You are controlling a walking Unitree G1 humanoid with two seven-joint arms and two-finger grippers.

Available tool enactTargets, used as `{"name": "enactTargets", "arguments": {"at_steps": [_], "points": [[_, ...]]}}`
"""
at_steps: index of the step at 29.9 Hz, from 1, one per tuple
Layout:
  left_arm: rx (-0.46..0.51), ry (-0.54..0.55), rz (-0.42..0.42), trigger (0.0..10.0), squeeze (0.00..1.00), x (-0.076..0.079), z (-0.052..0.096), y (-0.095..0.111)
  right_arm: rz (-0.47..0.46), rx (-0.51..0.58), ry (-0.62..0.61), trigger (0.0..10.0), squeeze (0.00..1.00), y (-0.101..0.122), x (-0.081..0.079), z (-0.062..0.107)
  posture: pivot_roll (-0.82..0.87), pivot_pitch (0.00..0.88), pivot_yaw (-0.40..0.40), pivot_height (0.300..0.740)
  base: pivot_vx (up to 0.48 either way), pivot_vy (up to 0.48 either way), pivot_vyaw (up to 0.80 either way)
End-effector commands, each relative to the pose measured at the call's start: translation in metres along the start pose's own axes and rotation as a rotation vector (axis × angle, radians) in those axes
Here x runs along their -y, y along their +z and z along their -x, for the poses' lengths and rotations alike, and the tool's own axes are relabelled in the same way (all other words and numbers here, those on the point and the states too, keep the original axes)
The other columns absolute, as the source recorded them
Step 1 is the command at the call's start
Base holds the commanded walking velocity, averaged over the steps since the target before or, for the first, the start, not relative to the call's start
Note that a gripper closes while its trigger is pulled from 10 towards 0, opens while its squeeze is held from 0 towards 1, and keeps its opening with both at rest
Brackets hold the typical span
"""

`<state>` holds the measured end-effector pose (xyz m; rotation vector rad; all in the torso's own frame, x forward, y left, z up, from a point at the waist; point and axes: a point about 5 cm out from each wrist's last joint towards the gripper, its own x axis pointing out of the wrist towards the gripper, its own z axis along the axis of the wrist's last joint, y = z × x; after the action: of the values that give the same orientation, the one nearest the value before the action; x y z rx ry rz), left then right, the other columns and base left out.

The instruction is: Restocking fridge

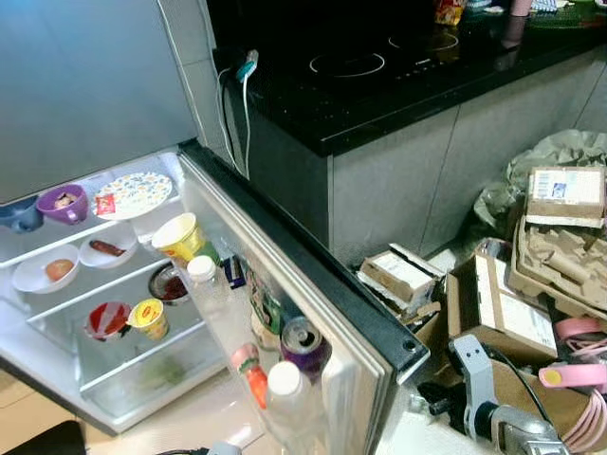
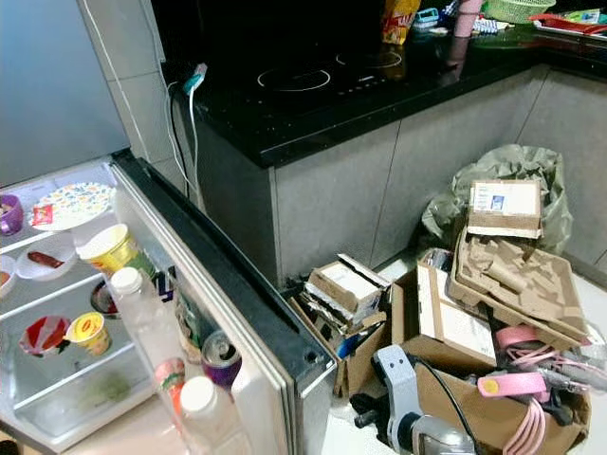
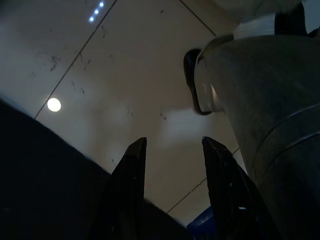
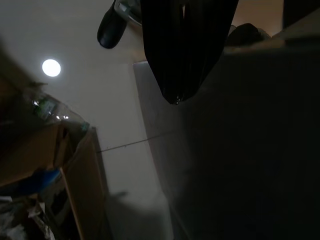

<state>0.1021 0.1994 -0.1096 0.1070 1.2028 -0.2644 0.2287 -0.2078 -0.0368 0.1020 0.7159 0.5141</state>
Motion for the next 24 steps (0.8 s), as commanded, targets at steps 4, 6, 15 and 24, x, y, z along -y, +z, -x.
{"name": "enactTargets", "arguments": {"at_steps": [4,6,15,24], "points": [[-0.025,-0.018,-0.001,10.0,0.00,0.008,-0.001,-0.006,-0.012,-0.066,-0.059,10.0,0.00,-0.018,0.002,0.005,-0.04,0.000,-0.002,0.740,-0.313,0.000,0.00],[-0.025,-0.018,0.001,10.0,0.00,0.008,-0.001,-0.006,-0.020,-0.085,-0.083,10.0,0.00,-0.024,0.003,0.007,-0.04,0.000,-0.002,0.740,-0.300,0.000,0.00],[-0.025,-0.021,0.002,10.0,0.00,0.009,-0.001,-0.006,-0.061,-0.124,-0.138,10.0,0.00,-0.039,0.006,0.015,-0.04,0.000,0.000,0.740,-0.165,0.000,0.00],[-0.018,-0.023,0.011,10.0,0.00,0.009,-0.002,-0.004,-0.067,-0.140,-0.142,10.0,0.00,-0.045,0.005,0.016,-0.04,0.000,-0.002,0.740,0.000,0.000,0.49]]}}
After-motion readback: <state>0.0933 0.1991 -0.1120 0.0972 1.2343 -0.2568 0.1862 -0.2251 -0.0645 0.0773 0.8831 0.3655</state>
